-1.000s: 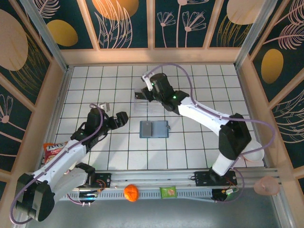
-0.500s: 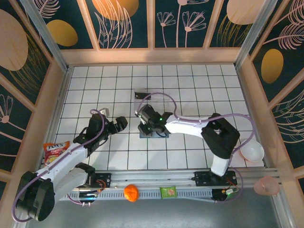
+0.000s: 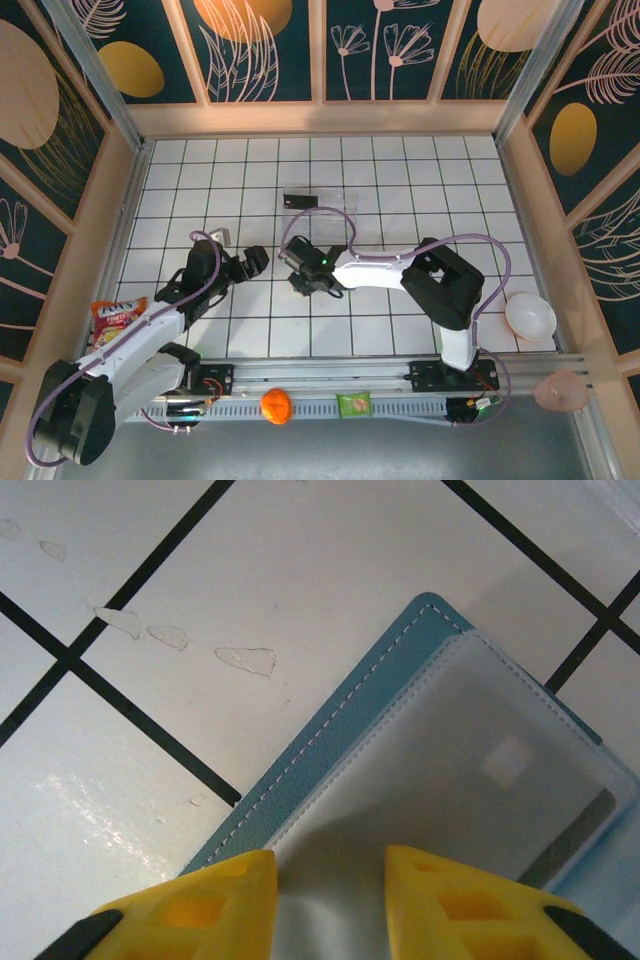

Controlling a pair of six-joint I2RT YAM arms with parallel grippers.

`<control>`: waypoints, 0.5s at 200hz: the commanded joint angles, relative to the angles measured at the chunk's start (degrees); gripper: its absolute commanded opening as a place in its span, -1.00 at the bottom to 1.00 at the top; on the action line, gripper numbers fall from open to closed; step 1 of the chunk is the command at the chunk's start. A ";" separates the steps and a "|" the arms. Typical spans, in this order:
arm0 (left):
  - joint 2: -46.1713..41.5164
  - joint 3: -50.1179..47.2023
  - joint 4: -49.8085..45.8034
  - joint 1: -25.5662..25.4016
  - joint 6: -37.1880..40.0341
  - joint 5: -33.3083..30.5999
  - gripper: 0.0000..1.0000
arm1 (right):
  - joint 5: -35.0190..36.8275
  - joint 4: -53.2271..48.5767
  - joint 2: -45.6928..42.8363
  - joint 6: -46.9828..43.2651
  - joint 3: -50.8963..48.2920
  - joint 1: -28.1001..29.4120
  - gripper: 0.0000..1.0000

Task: Take the credit cards out of the card holder

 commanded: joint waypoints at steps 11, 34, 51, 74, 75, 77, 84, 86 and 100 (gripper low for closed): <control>0.97 -0.58 2.53 0.39 1.05 3.40 0.90 | 0.20 -2.03 2.33 1.33 -1.41 -0.12 -0.60; 1.98 -0.85 3.97 0.34 1.32 5.74 0.81 | -0.24 -0.79 1.38 1.66 -2.35 -0.39 -0.89; 3.05 -1.24 6.03 0.11 0.99 7.64 0.73 | -1.07 1.16 0.11 2.29 -3.09 -0.84 -1.00; 5.61 -1.24 9.27 -1.99 0.36 8.74 0.52 | -4.61 5.94 -2.82 3.56 -5.49 -2.07 -1.00; 5.76 -1.23 9.40 -2.11 0.27 8.74 0.50 | -4.81 6.28 -3.01 3.61 -5.64 -2.14 -1.00; 6.04 -1.22 9.76 -2.37 0.16 8.76 0.47 | -5.29 6.81 -3.37 3.73 -5.93 -2.31 -1.00; 7.08 -1.05 10.85 -3.67 -0.20 8.65 0.36 | -7.22 8.64 -4.36 4.07 -7.02 -2.81 -1.00; 7.27 -1.04 11.27 -4.05 -0.18 8.72 0.33 | -7.78 9.18 -4.69 4.22 -7.29 -2.94 -1.00; 9.53 -0.76 14.08 -6.38 -0.99 8.85 0.11 | -9.76 11.97 -6.67 4.88 -9.17 -3.84 -1.00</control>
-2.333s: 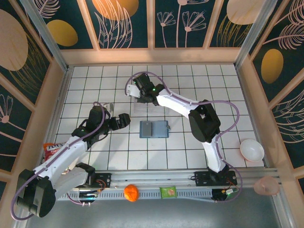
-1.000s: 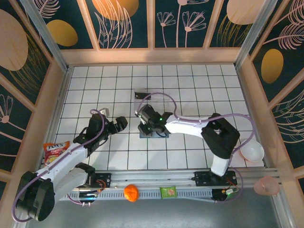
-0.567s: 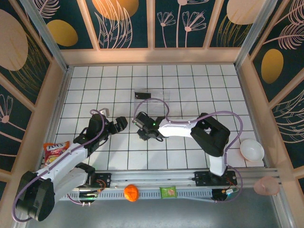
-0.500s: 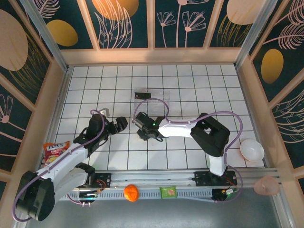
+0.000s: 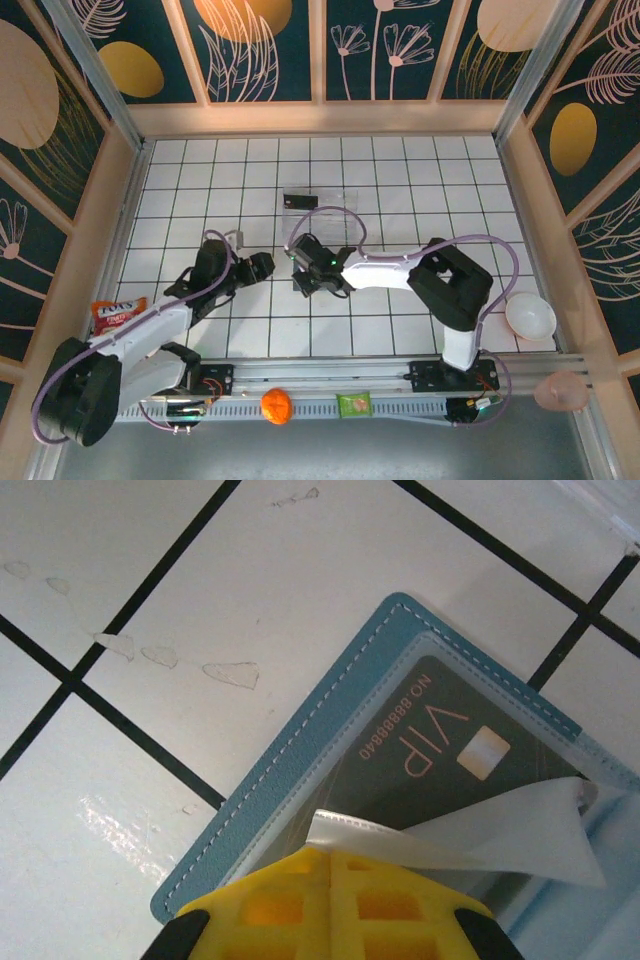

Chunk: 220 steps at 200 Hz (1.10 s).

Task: Take the credit cards out of the card holder

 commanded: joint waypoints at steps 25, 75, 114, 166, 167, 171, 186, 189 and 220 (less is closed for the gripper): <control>7.47 0.10 12.85 -5.50 -2.25 4.14 -0.26 | -8.27 8.31 -6.31 2.67 -6.78 -2.18 -1.00; 16.67 2.24 17.44 -8.43 -2.92 7.01 -0.96 | -9.49 12.29 -8.20 2.72 -9.83 -2.14 -1.00; 21.29 4.28 17.36 -9.43 -2.88 7.95 -1.00 | -9.58 13.57 -8.88 2.92 -10.63 -2.13 -1.00; 26.04 6.77 11.25 -10.20 -1.84 7.52 -1.00 | -9.32 13.44 -8.95 3.08 -11.07 -2.14 -1.00; 26.13 6.75 11.17 -10.26 -1.81 7.46 -1.00 | -9.32 13.44 -9.01 3.13 -11.07 -2.14 -1.00; 26.36 6.86 10.66 -10.26 -1.83 7.26 -1.00 | -9.30 13.44 -8.99 3.17 -11.16 -2.14 -1.00; 27.54 7.13 9.49 -10.32 -1.70 7.22 -1.00 | -9.15 13.66 -9.01 3.44 -11.34 -2.12 -1.00; 27.79 7.19 9.23 -10.40 -1.65 7.22 -1.00 | -9.12 13.78 -8.99 3.53 -11.45 -2.14 -1.00; 29.60 7.78 7.41 -10.47 -1.12 7.00 -1.00 | -9.31 14.02 -8.95 3.88 -11.43 -2.14 -1.00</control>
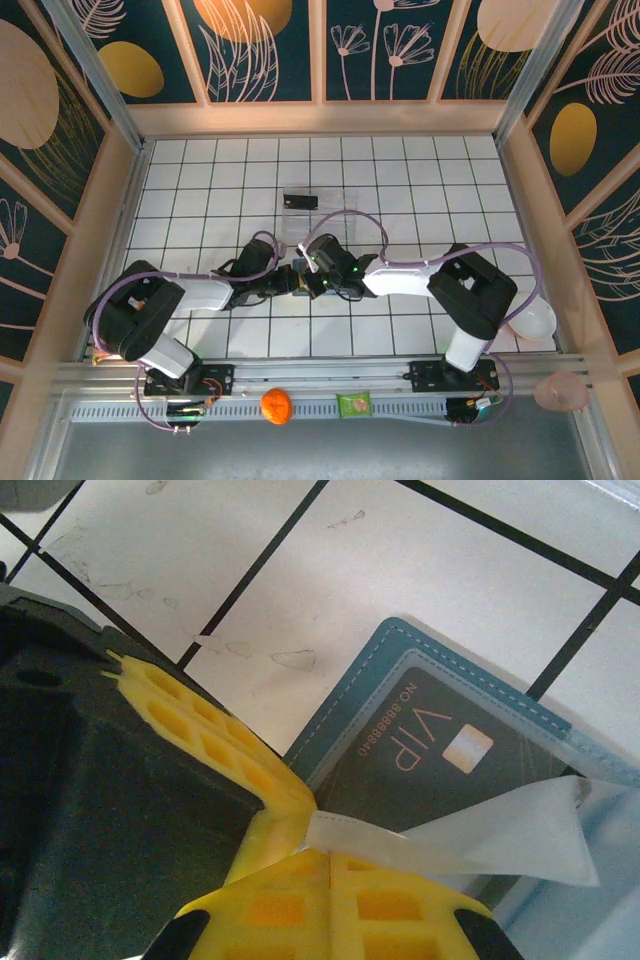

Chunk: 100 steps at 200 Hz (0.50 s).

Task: Take the credit cards out of the card holder

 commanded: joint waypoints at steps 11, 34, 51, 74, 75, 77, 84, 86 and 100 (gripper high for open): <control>2.01 0.97 -4.61 -0.50 1.49 -0.51 -1.00 | 0.10 1.55 -2.09 1.64 -1.00 0.15 -1.00; 2.67 0.93 -5.14 -0.51 1.73 -0.90 -1.00 | 2.36 1.22 -3.49 2.75 -1.76 0.19 -1.00; 3.21 0.80 -4.63 -0.44 1.51 -0.44 -1.00 | 3.64 1.32 -5.59 4.41 -3.27 0.02 -1.00; 3.51 0.80 -4.23 -0.51 1.39 -0.17 -1.00 | 6.80 1.59 -8.91 7.33 -5.79 0.05 -1.00; 3.51 0.81 -4.22 -0.47 1.43 -0.17 -1.00 | 6.93 1.58 -9.05 7.49 -5.94 0.01 -1.00; 3.58 0.79 -4.24 -0.46 1.43 -0.13 -1.00 | 7.15 1.51 -9.38 7.75 -6.21 0.01 -0.99; 3.61 0.75 -4.07 -0.46 1.38 -0.01 -1.00 | 7.97 1.31 -10.39 8.80 -6.98 -0.06 -0.96; 3.60 0.80 -4.09 -0.50 1.42 0.04 -1.00 | 8.20 1.24 -10.66 9.09 -7.29 -0.03 -0.94; 3.63 0.82 -4.01 -0.47 1.49 0.14 -1.00 | 10.39 0.45 -12.63 11.88 -9.01 -0.07 -0.83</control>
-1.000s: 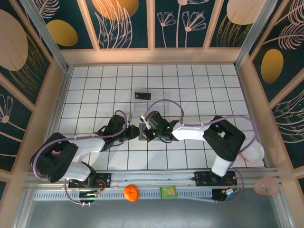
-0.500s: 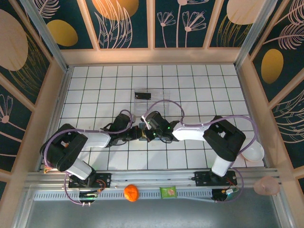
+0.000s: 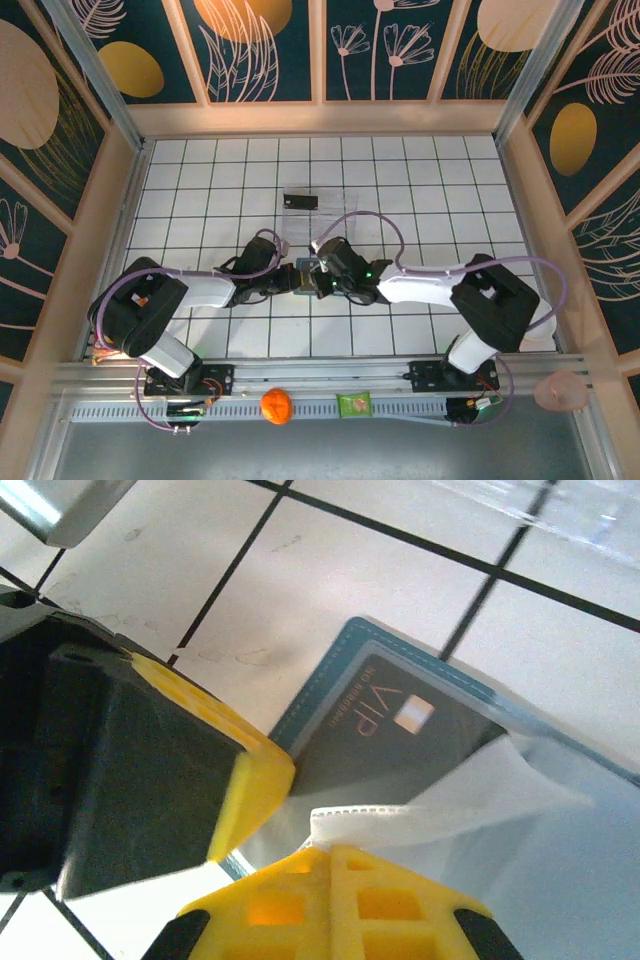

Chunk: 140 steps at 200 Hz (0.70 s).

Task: Take the credit cards out of the card holder

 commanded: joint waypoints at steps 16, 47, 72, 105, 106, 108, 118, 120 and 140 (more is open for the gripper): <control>2.14 -0.34 -3.58 -0.44 1.08 -0.18 -1.00 | 8.12 -1.31 -5.90 9.22 -4.86 -0.18 -0.51; 1.55 -0.04 -3.83 -0.40 1.35 0.16 -1.00 | 9.41 -1.47 -10.35 12.71 -8.70 -0.26 -0.20; -0.15 0.96 -5.10 -0.55 1.88 0.09 -1.00 | 11.08 -2.14 -14.59 13.49 -9.76 -0.72 -0.17; -1.74 3.75 -6.76 -2.46 2.36 0.09 -0.92 | 11.26 -3.64 -17.52 14.51 -10.02 -3.50 -0.16; -1.69 3.90 -6.83 -2.52 2.36 0.09 -0.92 | 11.29 -3.68 -17.58 14.60 -10.02 -3.55 -0.16; -1.70 4.06 -6.92 -2.72 2.36 0.09 -0.91 | 11.26 -3.80 -17.74 14.77 -9.98 -3.77 -0.16; -1.24 5.33 -7.41 -3.79 2.60 -0.01 -0.90 | 10.85 -4.14 -18.57 14.99 -10.16 -4.82 -0.17; -1.17 5.54 -7.53 -3.98 2.64 0.00 -0.90 | 10.72 -4.09 -18.78 14.95 -10.19 -4.94 -0.18; 0.31 8.21 -8.50 -6.11 3.34 -0.12 -0.86 | 8.56 -4.01 -20.57 14.10 -10.25 -6.51 -0.29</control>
